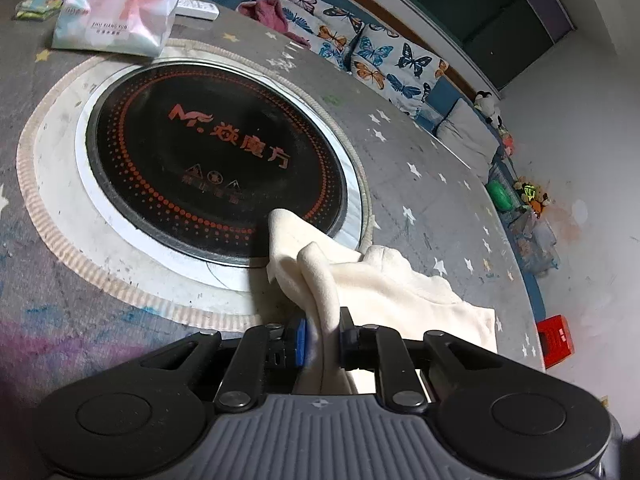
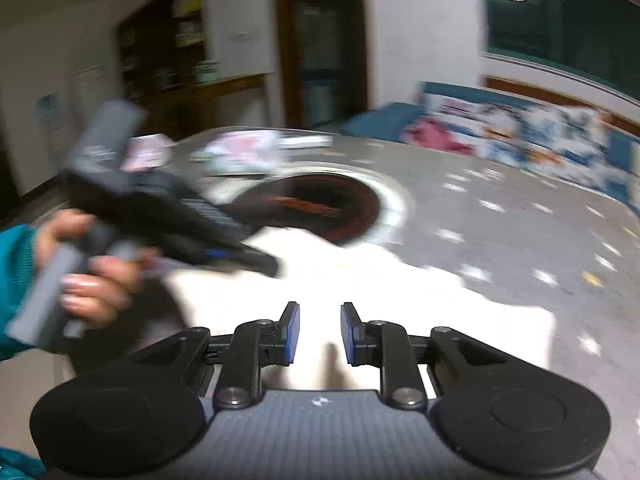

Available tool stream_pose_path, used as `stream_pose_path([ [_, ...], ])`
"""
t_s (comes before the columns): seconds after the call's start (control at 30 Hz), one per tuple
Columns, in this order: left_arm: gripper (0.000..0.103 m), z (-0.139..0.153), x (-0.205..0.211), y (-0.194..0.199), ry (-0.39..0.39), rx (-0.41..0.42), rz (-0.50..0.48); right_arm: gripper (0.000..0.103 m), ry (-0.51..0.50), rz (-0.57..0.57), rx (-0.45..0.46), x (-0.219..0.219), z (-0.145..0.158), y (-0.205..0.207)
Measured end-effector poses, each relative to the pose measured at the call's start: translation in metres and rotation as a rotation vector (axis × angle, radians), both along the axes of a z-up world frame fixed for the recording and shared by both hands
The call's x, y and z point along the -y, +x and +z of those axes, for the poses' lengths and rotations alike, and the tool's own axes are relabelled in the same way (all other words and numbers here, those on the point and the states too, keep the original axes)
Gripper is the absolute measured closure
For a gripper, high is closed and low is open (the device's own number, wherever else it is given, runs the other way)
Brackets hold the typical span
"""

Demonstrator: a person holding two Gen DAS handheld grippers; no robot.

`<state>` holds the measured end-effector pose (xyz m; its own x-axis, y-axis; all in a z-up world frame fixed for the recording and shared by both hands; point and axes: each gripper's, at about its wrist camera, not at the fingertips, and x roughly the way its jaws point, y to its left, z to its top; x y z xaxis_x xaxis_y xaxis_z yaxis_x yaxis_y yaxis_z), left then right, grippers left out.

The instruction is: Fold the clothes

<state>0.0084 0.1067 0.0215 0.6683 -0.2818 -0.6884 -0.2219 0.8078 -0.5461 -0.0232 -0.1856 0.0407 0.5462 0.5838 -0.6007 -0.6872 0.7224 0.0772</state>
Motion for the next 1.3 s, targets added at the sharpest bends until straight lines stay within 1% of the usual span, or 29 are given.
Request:
stream_pose_path([
  [0.13, 0.087, 0.001, 0.004, 0.001, 0.036, 0.006, -0.011, 0.069, -0.014, -0.187, -0.016, 0.037, -0.008, 0.027],
  [0.2, 0.087, 0.002, 0.005, 0.003, 0.051, 0.006, -0.017, 0.067, -0.001, -0.250, -0.043, 0.050, -0.015, 0.041],
  [0.3, 0.087, 0.003, 0.006, 0.004, 0.068, 0.008, -0.020, 0.056, 0.008, -0.332, -0.077, 0.066, -0.028, 0.061],
  [0.37, 0.087, 0.003, 0.007, 0.005, 0.074, 0.006, -0.022, 0.056, 0.005, -0.361, -0.088, 0.070, -0.036, 0.068],
  [0.43, 0.087, 0.003, 0.008, 0.006, 0.086, 0.006, -0.027, 0.056, 0.032, -0.374, -0.118, 0.076, -0.043, 0.074],
  [0.5, 0.087, 0.003, 0.009, 0.007, 0.097, 0.007, -0.031, 0.056, 0.049, -0.375, -0.124, 0.078, -0.046, 0.075],
  [0.53, 0.087, 0.003, 0.010, 0.007, 0.102, 0.007, -0.033, 0.056, 0.056, -0.375, -0.125, 0.079, -0.047, 0.075],
  [0.57, 0.087, 0.004, 0.010, 0.007, 0.108, 0.009, -0.034, 0.060, 0.058, -0.370, -0.124, 0.078, -0.046, 0.074],
  [0.6, 0.087, 0.005, 0.011, 0.008, 0.117, 0.012, -0.036, 0.072, 0.060, -0.364, -0.126, 0.076, -0.046, 0.073],
  [0.63, 0.087, 0.006, 0.013, 0.008, 0.124, 0.015, -0.038, 0.082, 0.062, -0.358, -0.130, 0.075, -0.046, 0.073],
  [0.67, 0.087, 0.008, 0.014, 0.009, 0.129, 0.018, -0.041, 0.085, 0.068, -0.354, -0.137, 0.074, -0.045, 0.073],
  [0.7, 0.087, 0.010, 0.016, 0.009, 0.135, 0.021, -0.044, 0.090, 0.075, -0.356, -0.140, 0.073, -0.044, 0.071],
  [0.77, 0.087, 0.017, 0.020, 0.010, 0.153, 0.037, -0.058, 0.092, 0.086, -0.361, -0.128, 0.074, -0.041, 0.068],
  [0.9, 0.088, 0.037, 0.033, 0.015, 0.184, 0.089, -0.096, 0.093, 0.091, -0.398, -0.073, 0.087, -0.024, 0.063],
  [1.03, 0.088, 0.056, 0.058, 0.026, 0.204, 0.148, -0.140, 0.093, 0.095, -0.437, -0.016, 0.101, -0.006, 0.058],
  [1.17, 0.089, 0.063, 0.089, 0.043, 0.209, 0.176, -0.187, 0.093, 0.099, -0.476, 0.041, 0.116, 0.012, 0.052],
  [1.3, 0.089, 0.063, 0.124, 0.064, 0.210, 0.183, -0.238, 0.093, 0.087, -0.550, 0.074, 0.140, 0.021, 0.055],
])
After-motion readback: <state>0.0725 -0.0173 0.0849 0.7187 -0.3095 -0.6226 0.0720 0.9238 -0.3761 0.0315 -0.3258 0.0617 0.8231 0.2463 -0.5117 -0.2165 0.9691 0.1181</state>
